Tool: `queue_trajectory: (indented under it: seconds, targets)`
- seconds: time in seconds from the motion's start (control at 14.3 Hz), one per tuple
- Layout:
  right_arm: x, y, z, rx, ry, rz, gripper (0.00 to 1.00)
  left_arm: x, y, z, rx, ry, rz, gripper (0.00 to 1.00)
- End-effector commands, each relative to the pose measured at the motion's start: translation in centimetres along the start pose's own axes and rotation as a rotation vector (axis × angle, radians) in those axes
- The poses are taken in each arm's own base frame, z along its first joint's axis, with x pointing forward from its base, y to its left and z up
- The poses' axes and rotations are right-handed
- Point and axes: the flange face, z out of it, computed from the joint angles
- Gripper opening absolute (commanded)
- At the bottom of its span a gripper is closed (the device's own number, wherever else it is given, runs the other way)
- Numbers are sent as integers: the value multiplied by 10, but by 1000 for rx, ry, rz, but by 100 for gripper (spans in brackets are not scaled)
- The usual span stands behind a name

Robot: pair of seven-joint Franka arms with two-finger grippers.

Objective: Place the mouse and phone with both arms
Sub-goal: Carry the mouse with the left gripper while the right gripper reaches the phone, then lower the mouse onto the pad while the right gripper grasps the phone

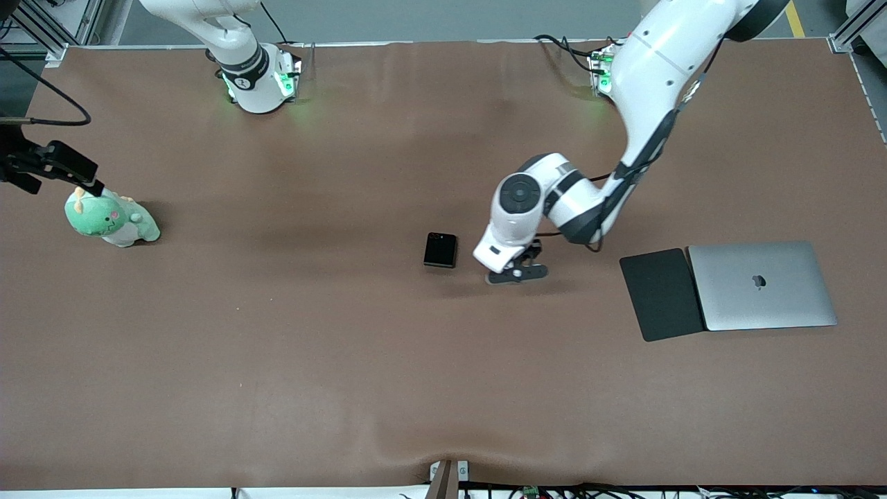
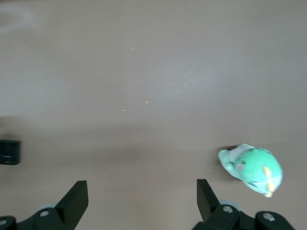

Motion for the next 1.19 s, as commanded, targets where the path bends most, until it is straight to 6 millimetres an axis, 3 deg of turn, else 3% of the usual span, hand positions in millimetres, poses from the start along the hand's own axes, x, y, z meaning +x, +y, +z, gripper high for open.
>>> queue_trajectory:
  seconds: [0.0,0.14,0.42,0.77,0.98,1.12]
  targets:
    - [-3,-44,-5,51,1,-26,100,-2,-46,-20,46,24,24,46]
    - [0,-93,15,42,-28,5,100,12,-84,-24,61,23,44,46]
    - [9,-191,77,23,-52,-16,100,40,-164,-42,73,36,72,46]
    - [-3,-328,204,-9,-65,47,100,75,-254,-52,31,27,84,46]
    - [-29,-394,273,-25,-62,96,100,84,-281,-46,14,16,89,46]
    - [-40,-416,307,-27,-63,108,100,95,-288,-42,-5,19,100,46]
